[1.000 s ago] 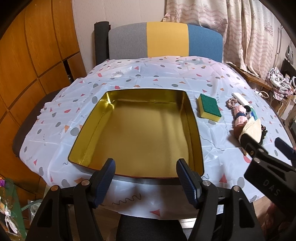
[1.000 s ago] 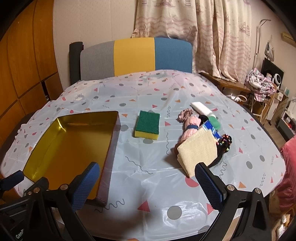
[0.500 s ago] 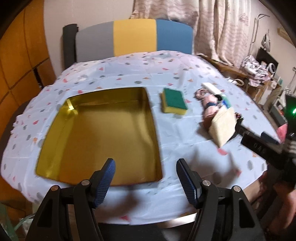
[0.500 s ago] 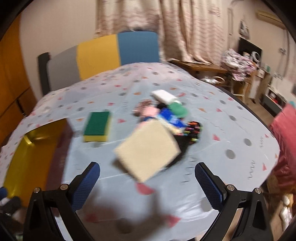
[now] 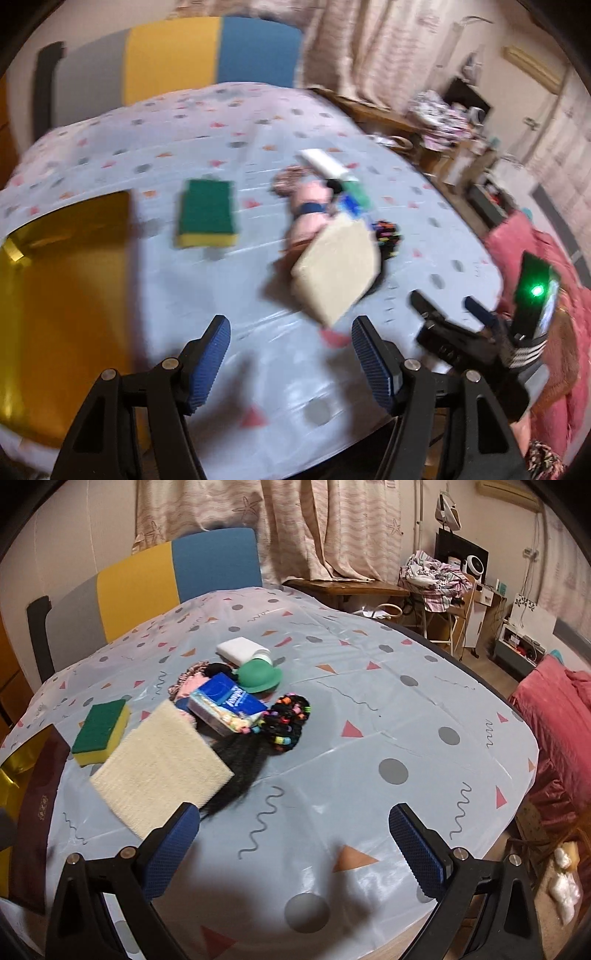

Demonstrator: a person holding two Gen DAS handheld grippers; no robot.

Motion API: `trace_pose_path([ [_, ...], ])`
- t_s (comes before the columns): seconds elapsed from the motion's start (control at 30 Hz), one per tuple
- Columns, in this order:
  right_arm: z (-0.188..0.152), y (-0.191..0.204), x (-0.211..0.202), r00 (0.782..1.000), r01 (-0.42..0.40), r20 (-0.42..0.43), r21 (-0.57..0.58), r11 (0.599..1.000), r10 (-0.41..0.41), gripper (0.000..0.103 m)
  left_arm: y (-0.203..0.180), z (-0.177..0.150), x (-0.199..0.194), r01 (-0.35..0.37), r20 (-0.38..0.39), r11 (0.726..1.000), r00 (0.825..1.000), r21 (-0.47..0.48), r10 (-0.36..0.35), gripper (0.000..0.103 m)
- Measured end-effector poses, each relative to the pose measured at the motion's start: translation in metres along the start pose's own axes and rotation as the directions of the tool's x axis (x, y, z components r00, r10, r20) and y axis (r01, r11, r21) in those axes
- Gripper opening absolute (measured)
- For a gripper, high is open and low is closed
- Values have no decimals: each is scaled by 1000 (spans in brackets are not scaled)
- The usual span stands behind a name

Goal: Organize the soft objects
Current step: 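Reach the left tool to the beige knit cloth and grasp it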

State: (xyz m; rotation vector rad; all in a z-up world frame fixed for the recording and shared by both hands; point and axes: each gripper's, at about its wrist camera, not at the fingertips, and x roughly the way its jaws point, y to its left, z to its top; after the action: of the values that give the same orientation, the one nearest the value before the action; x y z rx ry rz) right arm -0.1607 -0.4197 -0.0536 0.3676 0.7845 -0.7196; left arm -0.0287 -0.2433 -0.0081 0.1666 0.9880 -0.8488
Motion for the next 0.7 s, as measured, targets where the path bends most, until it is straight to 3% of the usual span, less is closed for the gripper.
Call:
trace_pose_path([
  [0.1,0,-9,4,1000,5,-10,22,1000,-5,103,-16,12,22,63,-1,996,998,68,-63,83],
  [0.2,0,-16,6,1000,5,-22,52,999,-4,103,-21,20,53,78,-47,995,996,65,-75,83],
  [0.47,-1,-18,8,1000,-6,-30,59,998,8,103,-22,22,105,6,-76,998,997,61,-1,82],
  [0.53,-1,-17,8,1000,-8,-29,55,998,10,103,-24,21,109,-17,-68,998,997,66,22,76],
  [0.6,-1,-18,8,1000,-6,-29,56,998,8,103,-25,20,114,-11,-63,997,998,76,15,53],
  [0.7,-1,-20,10,999,-14,-31,68,998,16,103,-22,15,118,67,-80,996,995,52,-63,46],
])
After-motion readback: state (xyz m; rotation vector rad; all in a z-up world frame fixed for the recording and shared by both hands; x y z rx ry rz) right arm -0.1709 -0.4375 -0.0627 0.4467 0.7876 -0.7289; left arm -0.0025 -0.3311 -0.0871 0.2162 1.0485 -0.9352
